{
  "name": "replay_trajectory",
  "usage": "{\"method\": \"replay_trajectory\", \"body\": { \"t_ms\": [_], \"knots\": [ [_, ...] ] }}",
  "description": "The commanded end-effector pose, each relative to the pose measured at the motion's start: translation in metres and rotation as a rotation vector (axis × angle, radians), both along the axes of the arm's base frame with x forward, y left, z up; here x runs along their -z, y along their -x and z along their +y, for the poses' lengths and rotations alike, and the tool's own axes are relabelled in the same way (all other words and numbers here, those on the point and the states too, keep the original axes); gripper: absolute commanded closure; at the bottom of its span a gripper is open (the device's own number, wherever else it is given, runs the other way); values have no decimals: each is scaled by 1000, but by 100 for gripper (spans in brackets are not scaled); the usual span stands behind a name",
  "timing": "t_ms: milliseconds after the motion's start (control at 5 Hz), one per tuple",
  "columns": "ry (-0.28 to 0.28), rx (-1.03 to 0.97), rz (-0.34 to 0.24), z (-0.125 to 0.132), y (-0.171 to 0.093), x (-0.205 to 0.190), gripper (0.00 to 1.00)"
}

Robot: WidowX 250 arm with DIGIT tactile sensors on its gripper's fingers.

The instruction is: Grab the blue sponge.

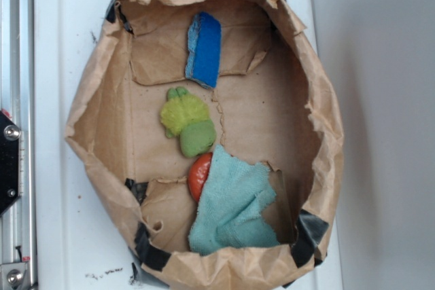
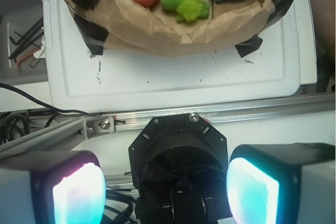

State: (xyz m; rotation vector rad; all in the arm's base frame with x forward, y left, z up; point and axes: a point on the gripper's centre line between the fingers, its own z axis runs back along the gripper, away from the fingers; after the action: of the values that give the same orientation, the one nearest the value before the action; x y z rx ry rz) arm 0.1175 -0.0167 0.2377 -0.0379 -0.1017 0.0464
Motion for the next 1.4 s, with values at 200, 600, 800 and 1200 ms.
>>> {"method": "replay_trajectory", "body": {
  "t_ms": [200,600,800,1200],
  "knots": [
    [46,-392,-75,48,-81,39,0],
    [45,-635,-190,72,-130,43,0],
    [28,-723,-207,76,-148,51,0],
    [137,-825,-232,94,-156,84,0]
  ]
}}
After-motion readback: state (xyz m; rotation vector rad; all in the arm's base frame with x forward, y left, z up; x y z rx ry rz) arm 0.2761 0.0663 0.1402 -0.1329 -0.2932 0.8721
